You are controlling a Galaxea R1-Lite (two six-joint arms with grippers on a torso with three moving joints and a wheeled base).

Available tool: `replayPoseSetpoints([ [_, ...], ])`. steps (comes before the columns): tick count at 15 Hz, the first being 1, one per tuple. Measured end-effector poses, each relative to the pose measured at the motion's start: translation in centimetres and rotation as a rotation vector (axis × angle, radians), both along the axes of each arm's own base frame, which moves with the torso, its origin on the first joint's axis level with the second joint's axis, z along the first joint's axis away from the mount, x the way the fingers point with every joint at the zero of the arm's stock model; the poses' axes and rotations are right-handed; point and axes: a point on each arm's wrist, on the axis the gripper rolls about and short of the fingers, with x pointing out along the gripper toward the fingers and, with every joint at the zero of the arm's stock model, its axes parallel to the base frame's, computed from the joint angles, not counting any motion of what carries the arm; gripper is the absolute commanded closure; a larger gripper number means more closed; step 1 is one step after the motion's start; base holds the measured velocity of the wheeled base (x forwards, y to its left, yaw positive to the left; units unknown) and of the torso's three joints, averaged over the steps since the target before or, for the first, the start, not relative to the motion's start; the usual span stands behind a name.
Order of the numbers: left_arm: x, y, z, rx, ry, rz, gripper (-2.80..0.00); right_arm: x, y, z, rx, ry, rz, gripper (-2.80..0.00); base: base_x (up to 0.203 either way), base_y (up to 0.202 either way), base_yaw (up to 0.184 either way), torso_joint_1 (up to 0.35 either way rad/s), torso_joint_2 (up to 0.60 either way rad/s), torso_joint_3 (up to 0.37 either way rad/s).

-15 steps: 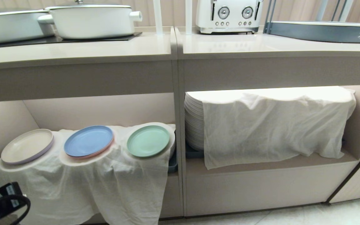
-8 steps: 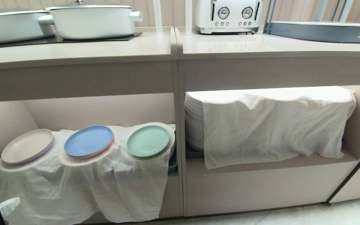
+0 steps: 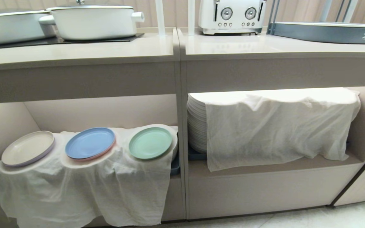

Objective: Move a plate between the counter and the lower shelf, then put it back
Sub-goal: Pick up the plate in the cupboard

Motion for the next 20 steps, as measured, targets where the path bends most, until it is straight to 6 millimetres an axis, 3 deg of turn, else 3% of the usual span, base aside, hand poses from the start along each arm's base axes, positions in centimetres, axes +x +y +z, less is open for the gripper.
replayPoseSetpoints([
  [3, -1.2, 0.0, -1.8, 0.022, -0.085, -0.013, 0.0, 0.0, 0.0, 0.0, 0.0, 0.0, 0.0, 0.0, 0.0, 0.0, 0.0, 0.0, 0.0, 0.0],
  [8, -2.1, 0.1, -2.9, 0.013, -0.185, 0.015, 0.0, 0.0, 0.0, 0.0, 0.0, 0.0, 0.0, 0.0, 0.0, 0.0, 0.0, 0.0, 0.0, 0.0],
  [20, -2.0, 0.1, -3.3, 0.091, -0.211, 0.015, 0.0, 0.0, 0.0, 0.0, 0.0, 0.0, 0.0, 0.0, 0.0, 0.0, 0.0, 0.0, 0.0, 0.0],
])
